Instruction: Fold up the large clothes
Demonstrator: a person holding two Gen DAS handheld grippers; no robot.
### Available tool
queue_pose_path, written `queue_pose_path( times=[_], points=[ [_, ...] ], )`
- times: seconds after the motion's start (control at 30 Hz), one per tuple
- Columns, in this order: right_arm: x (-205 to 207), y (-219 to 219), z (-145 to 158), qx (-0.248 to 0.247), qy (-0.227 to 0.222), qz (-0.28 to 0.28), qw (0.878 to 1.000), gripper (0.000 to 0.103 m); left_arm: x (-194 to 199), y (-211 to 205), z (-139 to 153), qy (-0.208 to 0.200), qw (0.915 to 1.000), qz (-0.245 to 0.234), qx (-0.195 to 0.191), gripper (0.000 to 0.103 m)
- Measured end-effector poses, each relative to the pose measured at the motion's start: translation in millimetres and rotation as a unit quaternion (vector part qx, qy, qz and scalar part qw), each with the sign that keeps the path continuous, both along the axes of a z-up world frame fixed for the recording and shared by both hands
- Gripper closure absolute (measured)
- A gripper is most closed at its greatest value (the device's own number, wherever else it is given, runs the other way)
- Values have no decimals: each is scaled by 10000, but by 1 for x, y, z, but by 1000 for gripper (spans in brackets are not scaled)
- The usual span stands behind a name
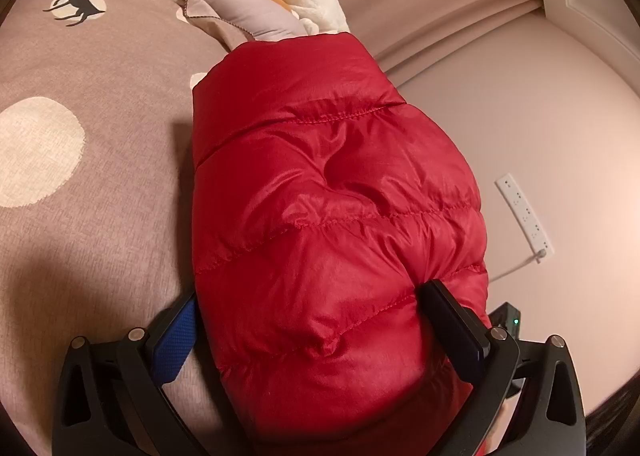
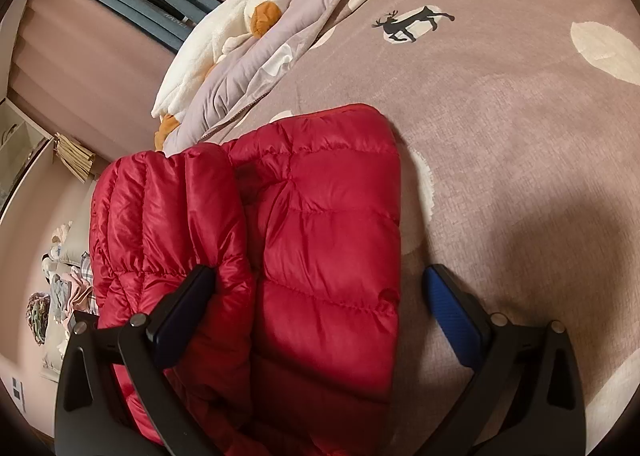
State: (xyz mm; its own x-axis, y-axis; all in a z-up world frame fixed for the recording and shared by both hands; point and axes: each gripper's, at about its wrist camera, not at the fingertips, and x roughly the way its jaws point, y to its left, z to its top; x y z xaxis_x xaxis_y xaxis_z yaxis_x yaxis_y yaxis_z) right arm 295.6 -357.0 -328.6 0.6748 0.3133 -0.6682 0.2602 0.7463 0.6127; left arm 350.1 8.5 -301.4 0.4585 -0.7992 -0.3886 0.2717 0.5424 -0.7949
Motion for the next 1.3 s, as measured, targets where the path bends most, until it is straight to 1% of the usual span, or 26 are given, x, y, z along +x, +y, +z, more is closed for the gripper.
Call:
queue_pose_path(
  times=[0.7,0.83,0.93,1.0,1.07,1.1,1.17,1.2,1.23,1.3],
  points=[
    [-5,1,-1,-31,-139,53,9999,1,4,1,0,29,10000,-49,2,1],
    [-9,0,-2,149,-174,396,9990,0,7,1,0,87,9997,-206,-16,1],
    [-12,1,-3,575,-323,754,9950,0,8,1,-2,140,9991,-398,-108,1],
    [-7,9,-7,934,-427,982,9899,0,7,-2,-2,153,9979,-618,-152,1],
    [2,28,-9,1288,-559,1440,9796,0,6,-4,-2,141,9968,-770,-163,1],
    [7,43,-9,1129,-525,1650,9784,0,6,-4,-2,124,9964,-829,-157,1],
    [15,63,-9,782,-411,1727,9810,0,5,-3,-3,119,9963,-842,-154,1],
    [16,65,-9,803,-447,1669,9817,0,5,-1,-4,139,9964,-816,-179,1],
    [16,66,-10,890,-581,1610,9812,0,5,-1,-4,156,9965,-790,-207,2],
    [15,64,-12,998,-753,1607,9791,7,4,1,-4,151,9970,-740,-183,4]
  ],
)
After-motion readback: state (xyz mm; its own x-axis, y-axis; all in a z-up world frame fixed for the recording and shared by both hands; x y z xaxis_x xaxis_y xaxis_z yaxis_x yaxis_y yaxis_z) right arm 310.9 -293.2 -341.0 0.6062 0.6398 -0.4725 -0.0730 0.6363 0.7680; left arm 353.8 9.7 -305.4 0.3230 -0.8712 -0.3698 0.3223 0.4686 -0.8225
